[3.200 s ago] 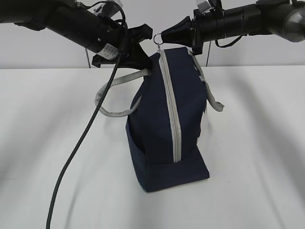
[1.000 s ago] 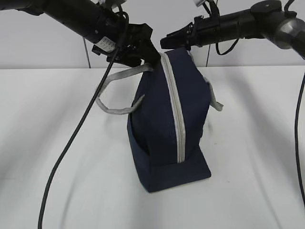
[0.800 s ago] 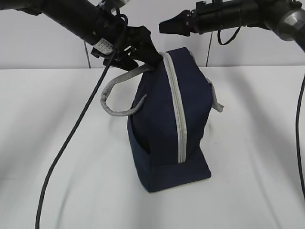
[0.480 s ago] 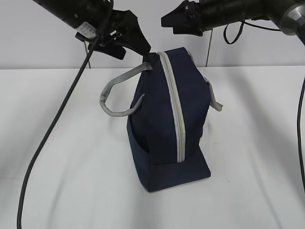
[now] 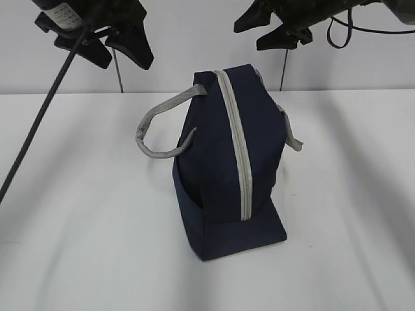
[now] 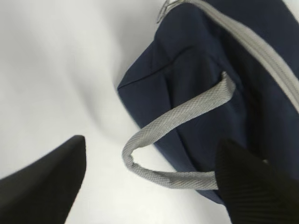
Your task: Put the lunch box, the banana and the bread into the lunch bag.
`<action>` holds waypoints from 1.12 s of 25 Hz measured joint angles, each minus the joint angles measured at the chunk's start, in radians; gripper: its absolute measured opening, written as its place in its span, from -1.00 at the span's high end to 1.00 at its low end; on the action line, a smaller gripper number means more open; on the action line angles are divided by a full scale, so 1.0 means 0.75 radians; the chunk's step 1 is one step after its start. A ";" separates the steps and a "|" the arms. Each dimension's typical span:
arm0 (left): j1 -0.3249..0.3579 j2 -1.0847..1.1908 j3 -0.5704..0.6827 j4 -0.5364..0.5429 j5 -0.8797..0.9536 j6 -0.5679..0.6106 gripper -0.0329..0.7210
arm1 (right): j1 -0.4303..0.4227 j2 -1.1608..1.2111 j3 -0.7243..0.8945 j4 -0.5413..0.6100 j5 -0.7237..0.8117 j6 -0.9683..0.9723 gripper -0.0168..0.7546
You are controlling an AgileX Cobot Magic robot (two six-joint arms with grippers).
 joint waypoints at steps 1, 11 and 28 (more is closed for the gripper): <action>0.000 -0.014 0.000 0.039 0.012 -0.024 -0.57 | 0.003 -0.021 0.014 -0.014 0.000 0.026 -0.54; 0.000 -0.196 0.060 0.224 0.075 -0.120 -0.50 | 0.045 -0.376 0.459 -0.355 0.008 0.152 -0.54; 0.000 -0.716 0.869 0.286 -0.088 -0.221 -0.47 | 0.050 -1.372 1.700 -0.640 -0.022 0.162 -0.54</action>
